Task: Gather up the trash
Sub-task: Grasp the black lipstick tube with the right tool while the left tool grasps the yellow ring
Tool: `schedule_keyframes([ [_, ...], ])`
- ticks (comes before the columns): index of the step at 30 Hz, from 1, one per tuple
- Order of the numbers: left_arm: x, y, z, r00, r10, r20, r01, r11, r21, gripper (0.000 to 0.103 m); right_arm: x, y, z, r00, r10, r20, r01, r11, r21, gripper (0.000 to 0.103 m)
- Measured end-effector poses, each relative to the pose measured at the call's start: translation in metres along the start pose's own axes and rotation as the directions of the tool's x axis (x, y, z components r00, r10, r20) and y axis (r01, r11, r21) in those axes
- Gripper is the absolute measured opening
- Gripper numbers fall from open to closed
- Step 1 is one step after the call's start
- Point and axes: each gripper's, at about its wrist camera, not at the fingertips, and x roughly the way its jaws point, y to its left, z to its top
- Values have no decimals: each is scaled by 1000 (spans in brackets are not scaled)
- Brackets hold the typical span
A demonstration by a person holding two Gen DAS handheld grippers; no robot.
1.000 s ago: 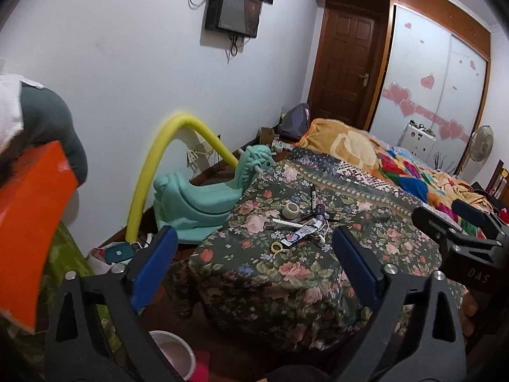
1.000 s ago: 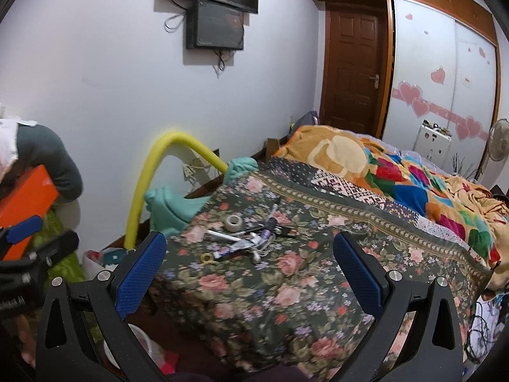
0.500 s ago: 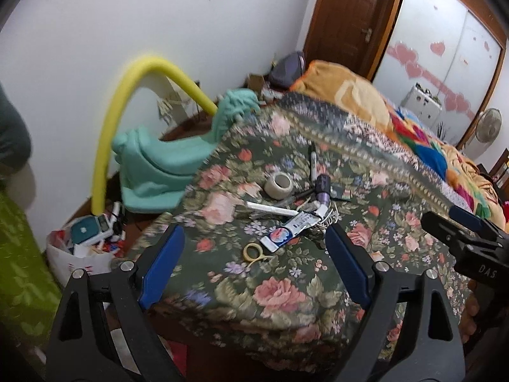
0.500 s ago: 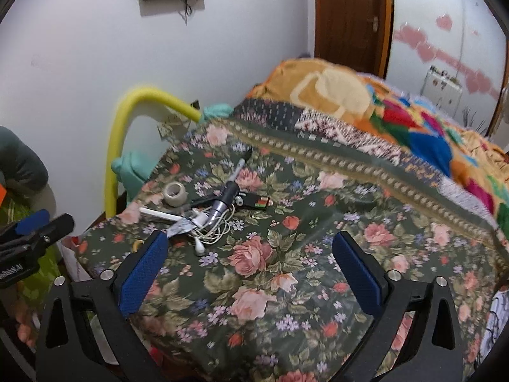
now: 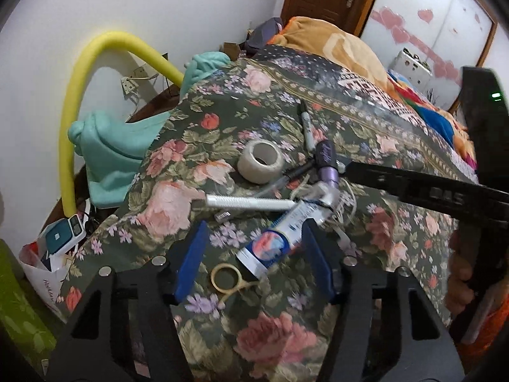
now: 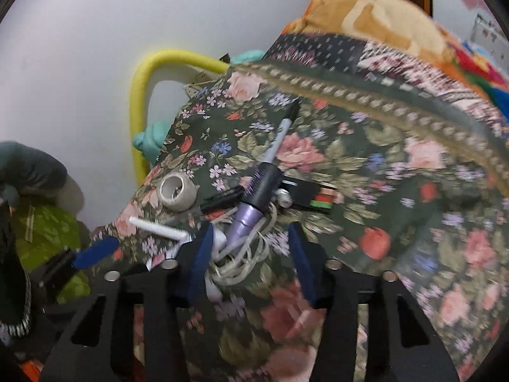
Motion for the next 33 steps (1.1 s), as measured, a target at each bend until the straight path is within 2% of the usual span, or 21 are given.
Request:
schedule_keyframes([
  [5, 5, 15, 2, 1000, 11, -5, -11, 1000, -24, 58, 27, -9, 15, 999, 33, -35, -31, 997, 66, 31],
  [8, 5, 21, -1, 1000, 18, -22, -19, 999, -34, 54, 42, -15, 20, 997, 53, -55, -47, 993, 108, 25],
  [12, 0, 25, -11, 999, 12, -36, -13, 999, -33, 54, 44, -13, 22, 997, 60, -41, -56, 993, 108, 25],
  [19, 3, 17, -29, 995, 38, -89, -36, 999, 21, 52, -1, 4, 25, 996, 2, 87, -3, 1000, 21, 23],
  [23, 10, 12, -32, 993, 36, -115, -33, 999, 34, 39, -28, 7, 28, 989, -23, 145, 24, 1000, -9, 23],
  [26, 16, 12, -32, 991, 53, -120, -50, 998, 33, 28, -40, 7, 25, 986, -29, 162, 33, 999, -16, 23],
  [33, 3, 10, -33, 994, 50, -102, -48, 999, 25, 28, -58, 5, 13, 986, -47, 159, 51, 998, -23, 23],
])
